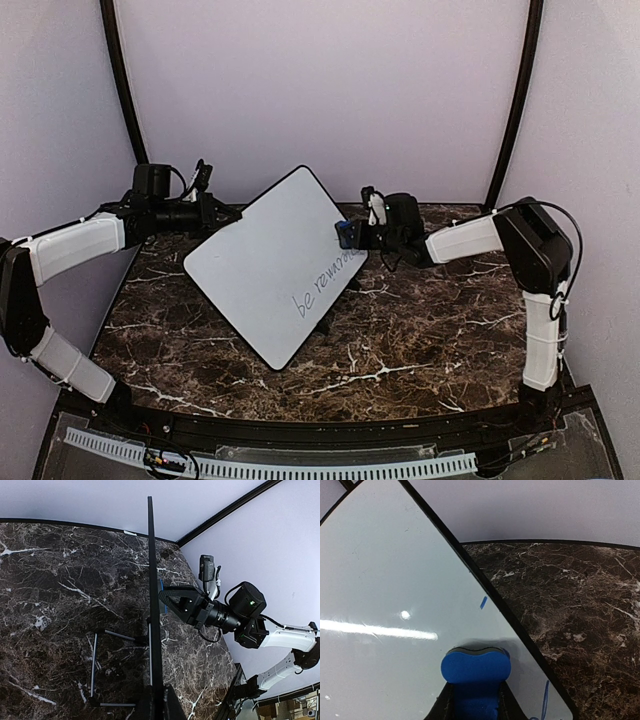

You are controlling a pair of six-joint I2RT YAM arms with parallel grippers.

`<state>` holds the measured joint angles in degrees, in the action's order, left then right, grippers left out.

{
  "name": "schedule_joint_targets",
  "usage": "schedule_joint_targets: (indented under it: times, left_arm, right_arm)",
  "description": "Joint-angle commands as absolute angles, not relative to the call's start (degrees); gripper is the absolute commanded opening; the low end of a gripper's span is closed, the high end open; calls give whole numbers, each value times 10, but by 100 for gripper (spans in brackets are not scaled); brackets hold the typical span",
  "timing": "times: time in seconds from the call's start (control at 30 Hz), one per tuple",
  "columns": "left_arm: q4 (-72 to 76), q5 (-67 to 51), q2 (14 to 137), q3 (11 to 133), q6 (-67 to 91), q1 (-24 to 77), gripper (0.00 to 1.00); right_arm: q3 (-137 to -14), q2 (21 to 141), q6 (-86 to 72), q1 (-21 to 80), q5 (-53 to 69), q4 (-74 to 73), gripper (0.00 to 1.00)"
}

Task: Erase the whiteboard
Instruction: Erase the whiteboard at the center of the board.

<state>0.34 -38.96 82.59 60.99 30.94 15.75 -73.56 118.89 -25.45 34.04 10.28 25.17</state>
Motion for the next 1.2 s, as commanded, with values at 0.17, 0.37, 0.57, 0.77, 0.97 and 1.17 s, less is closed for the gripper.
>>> schedule_joint_targets:
  times: [0.17, 0.37, 0.57, 0.77, 0.97, 1.17]
  left_arm:
    - [29, -492, 809, 607, 276, 181, 0]
    - [28, -492, 807, 607, 274, 181, 0]
    - [29, -493, 807, 607, 275, 181, 0]
    - [30, -495, 806, 607, 276, 181, 0]
    - [34, -497, 809, 606, 279, 181, 0]
    - [33, -495, 811, 606, 278, 181, 0]
  right_arm:
    - [-917, 1265, -276, 350, 144, 79, 22]
    - [-1049, 1308, -289, 350, 127, 2, 23]
    - [-984, 1294, -315, 341, 122, 7, 23]
    - [-821, 1248, -351, 321, 132, 78, 23]
    - [-735, 1225, -364, 310, 153, 124, 23]
    - [-758, 1217, -340, 331, 160, 128, 23]
